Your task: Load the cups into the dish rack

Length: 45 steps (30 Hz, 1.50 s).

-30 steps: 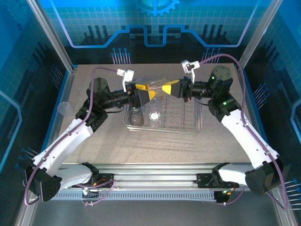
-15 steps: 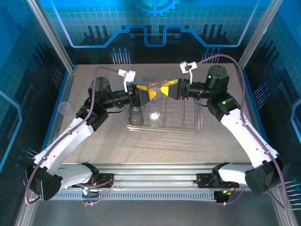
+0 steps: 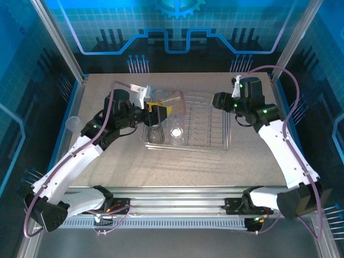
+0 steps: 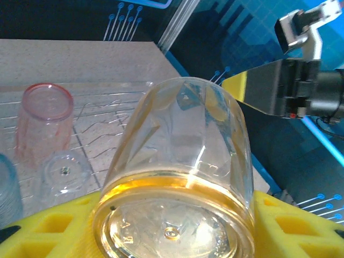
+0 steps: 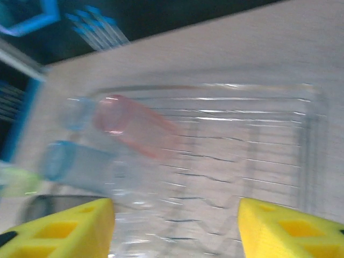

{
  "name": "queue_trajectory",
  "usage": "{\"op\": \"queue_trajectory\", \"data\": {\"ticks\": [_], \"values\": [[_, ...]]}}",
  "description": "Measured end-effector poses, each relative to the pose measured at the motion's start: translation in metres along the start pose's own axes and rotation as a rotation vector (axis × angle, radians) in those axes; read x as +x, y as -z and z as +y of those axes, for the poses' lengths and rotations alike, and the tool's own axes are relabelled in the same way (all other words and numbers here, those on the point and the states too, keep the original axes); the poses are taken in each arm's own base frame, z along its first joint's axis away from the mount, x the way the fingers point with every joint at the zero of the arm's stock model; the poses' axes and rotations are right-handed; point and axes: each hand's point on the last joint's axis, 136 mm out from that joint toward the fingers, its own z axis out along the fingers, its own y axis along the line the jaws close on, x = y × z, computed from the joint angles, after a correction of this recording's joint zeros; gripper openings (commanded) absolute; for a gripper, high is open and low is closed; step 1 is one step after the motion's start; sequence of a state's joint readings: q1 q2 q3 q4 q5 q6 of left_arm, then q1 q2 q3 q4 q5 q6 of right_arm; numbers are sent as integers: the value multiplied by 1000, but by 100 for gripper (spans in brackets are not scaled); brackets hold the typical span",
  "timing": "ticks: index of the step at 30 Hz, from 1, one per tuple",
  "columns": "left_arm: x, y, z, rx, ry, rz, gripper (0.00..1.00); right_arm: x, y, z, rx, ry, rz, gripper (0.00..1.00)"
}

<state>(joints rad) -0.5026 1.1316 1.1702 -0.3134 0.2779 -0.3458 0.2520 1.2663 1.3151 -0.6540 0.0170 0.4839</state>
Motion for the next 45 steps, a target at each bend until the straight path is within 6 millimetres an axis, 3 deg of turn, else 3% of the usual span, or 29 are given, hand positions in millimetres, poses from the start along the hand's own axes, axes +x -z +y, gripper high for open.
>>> {"op": "queue_trajectory", "data": {"ticks": [6, 9, 14, 18, 29, 36, 45], "values": [[13, 1, 11, -65, -24, 45, 34, 51, -44, -79, 297, 8, 209, 62], [18, 2, 16, -94, -33, 63, 34, 74, -56, -97, 361, 29, 292, 59], [22, 4, 20, -118, -41, 79, 34, 90, -70, -110, 403, 70, 365, 62], [24, 5, 22, -130, -52, 88, 34, 99, -82, -115, 410, 102, 413, 57], [23, 7, 21, -141, -52, 99, 34, 116, -100, -115, 384, 172, 477, 21], [26, 1, 25, -149, -46, 121, 35, 119, -101, -110, 412, 229, 474, 17], [30, -4, 28, -156, -39, 143, 35, 131, -105, -78, 374, 322, 479, 16]]}}
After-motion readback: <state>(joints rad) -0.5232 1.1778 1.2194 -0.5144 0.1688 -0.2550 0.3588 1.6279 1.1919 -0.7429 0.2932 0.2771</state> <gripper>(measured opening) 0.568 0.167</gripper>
